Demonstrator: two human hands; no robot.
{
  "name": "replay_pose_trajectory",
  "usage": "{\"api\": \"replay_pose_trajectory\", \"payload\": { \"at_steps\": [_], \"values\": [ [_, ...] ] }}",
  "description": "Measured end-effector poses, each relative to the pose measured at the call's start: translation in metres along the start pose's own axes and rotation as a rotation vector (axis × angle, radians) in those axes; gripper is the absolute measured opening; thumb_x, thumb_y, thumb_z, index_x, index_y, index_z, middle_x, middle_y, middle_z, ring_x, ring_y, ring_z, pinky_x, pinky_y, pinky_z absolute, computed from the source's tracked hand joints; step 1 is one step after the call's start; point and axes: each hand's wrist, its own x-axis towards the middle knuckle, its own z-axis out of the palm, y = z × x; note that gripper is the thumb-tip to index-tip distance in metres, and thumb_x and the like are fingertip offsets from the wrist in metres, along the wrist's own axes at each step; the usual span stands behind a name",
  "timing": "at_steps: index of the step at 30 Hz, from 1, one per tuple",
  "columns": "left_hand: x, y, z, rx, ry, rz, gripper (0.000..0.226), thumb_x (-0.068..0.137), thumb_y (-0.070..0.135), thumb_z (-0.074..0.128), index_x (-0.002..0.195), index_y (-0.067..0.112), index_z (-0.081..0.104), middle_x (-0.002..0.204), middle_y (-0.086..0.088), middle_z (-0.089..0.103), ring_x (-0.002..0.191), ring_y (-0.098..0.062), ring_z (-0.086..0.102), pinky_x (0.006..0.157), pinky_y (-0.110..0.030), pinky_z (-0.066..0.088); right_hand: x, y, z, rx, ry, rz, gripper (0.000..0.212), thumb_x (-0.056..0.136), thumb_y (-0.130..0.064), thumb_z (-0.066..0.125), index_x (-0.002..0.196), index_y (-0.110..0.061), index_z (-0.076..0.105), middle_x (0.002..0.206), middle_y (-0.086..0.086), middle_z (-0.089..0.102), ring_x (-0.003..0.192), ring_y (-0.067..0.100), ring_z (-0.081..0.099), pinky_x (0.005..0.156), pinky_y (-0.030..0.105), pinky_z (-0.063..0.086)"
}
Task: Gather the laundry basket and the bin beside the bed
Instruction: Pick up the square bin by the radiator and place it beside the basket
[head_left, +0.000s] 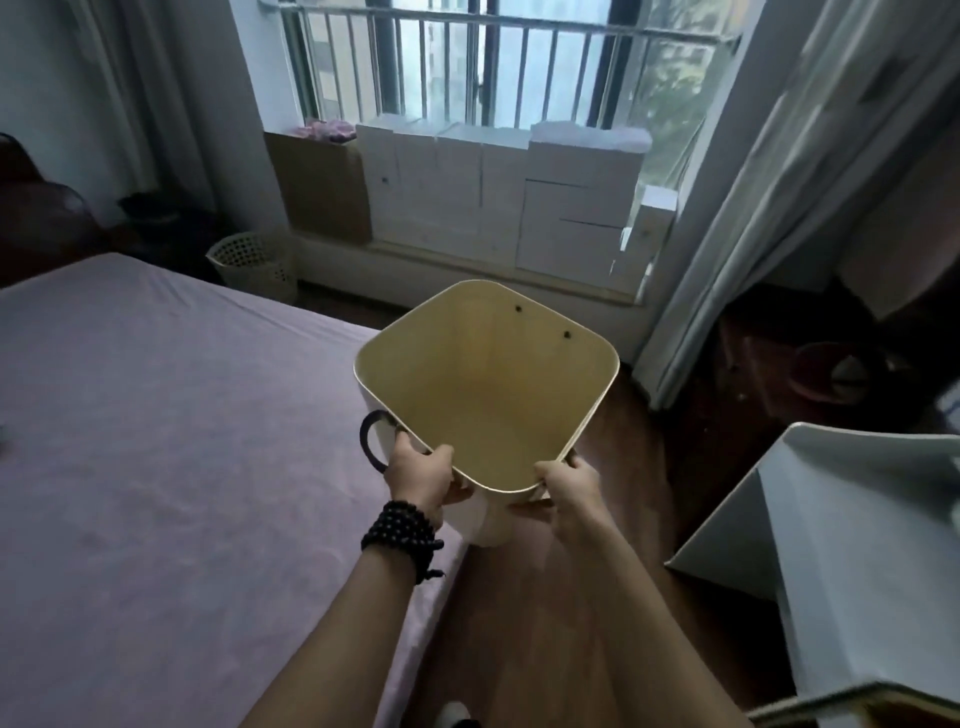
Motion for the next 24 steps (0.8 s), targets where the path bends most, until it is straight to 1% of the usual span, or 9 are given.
{"api": "replay_pose_trajectory", "payload": {
  "at_steps": [2,4,7,10,12,14,16,21,24],
  "values": [
    [0.043,0.014,0.045,0.030,-0.018,-0.006,0.027,0.086,0.001,0.059,0.107,0.018,0.061,0.088,-0.001,0.063,0.066,-0.020,0.067,0.038,-0.027,0.054,0.048,-0.032,0.003,0.040,0.047,0.018,0.039,0.084,0.009,0.054,0.118,-0.008,0.064,0.111,0.019,0.068,0.094,0.045,0.071,0.069,0.064,0.061],
    [0.078,0.029,0.086,0.047,-0.053,-0.014,0.024,0.084,0.002,0.060,0.103,0.017,0.061,0.086,0.001,0.061,0.064,-0.015,0.063,0.036,-0.025,0.052,0.089,-0.066,0.002,0.077,0.055,0.030,0.033,0.086,0.011,0.053,0.112,-0.007,0.061,0.096,0.015,0.067,0.074,0.035,0.067,0.054,0.054,0.062],
    [0.128,0.050,0.153,0.067,-0.115,-0.048,0.027,0.082,0.003,0.060,0.104,0.018,0.062,0.090,-0.001,0.062,0.070,-0.020,0.067,0.041,-0.034,0.058,0.147,-0.115,-0.004,0.118,0.095,0.044,0.026,0.089,0.012,0.052,0.104,-0.008,0.058,0.080,0.013,0.064,0.063,0.031,0.063,0.041,0.046,0.057],
    [0.174,0.062,0.212,0.102,-0.164,-0.063,0.032,0.081,0.005,0.061,0.110,0.019,0.063,0.095,-0.004,0.063,0.085,-0.031,0.071,0.054,-0.050,0.063,0.204,-0.155,-0.008,0.142,0.109,0.050,0.027,0.089,0.013,0.050,0.108,-0.005,0.057,0.078,0.015,0.062,0.060,0.031,0.060,0.041,0.046,0.056],
    [0.214,0.068,0.257,0.133,-0.168,-0.068,0.036,0.080,0.007,0.061,0.114,0.019,0.063,0.098,-0.003,0.064,0.092,-0.035,0.070,0.057,-0.053,0.063,0.255,-0.182,-0.009,0.139,0.121,0.053,0.029,0.090,0.012,0.050,0.113,-0.004,0.056,0.078,0.016,0.061,0.060,0.031,0.060,0.045,0.048,0.057],
    [0.250,0.072,0.294,0.139,-0.169,-0.068,0.037,0.080,0.007,0.060,0.114,0.021,0.062,0.098,-0.002,0.063,0.095,-0.035,0.070,0.058,-0.053,0.063,0.301,-0.205,-0.008,0.138,0.117,0.060,0.028,0.090,0.012,0.050,0.112,-0.005,0.056,0.078,0.016,0.061,0.059,0.030,0.060,0.041,0.046,0.056],
    [0.292,0.077,0.338,0.129,-0.143,-0.072,0.036,0.080,0.006,0.060,0.112,0.021,0.063,0.098,-0.002,0.063,0.092,-0.033,0.070,0.057,-0.052,0.063,0.358,-0.231,-0.005,0.117,0.105,0.059,0.029,0.091,0.012,0.049,0.115,-0.003,0.057,0.084,0.020,0.063,0.059,0.031,0.060,0.034,0.043,0.054],
    [0.400,0.107,0.443,0.078,-0.051,-0.085,0.030,0.081,0.000,0.057,0.104,0.018,0.062,0.095,-0.006,0.064,0.076,-0.031,0.071,0.045,-0.039,0.060,0.506,-0.307,0.015,0.056,0.031,0.085,0.041,0.090,0.011,0.051,0.129,0.002,0.058,0.106,0.025,0.066,0.065,0.032,0.063,0.031,0.041,0.053],
    [0.463,0.132,0.486,0.041,-0.012,-0.106,0.032,0.081,0.000,0.055,0.108,0.016,0.061,0.107,-0.015,0.068,0.088,-0.041,0.074,0.050,-0.046,0.061,0.579,-0.352,0.041,-0.003,-0.010,0.088,0.041,0.087,0.010,0.054,0.126,-0.001,0.062,0.122,0.026,0.068,0.084,0.037,0.067,0.034,0.042,0.056]
  ]
}}
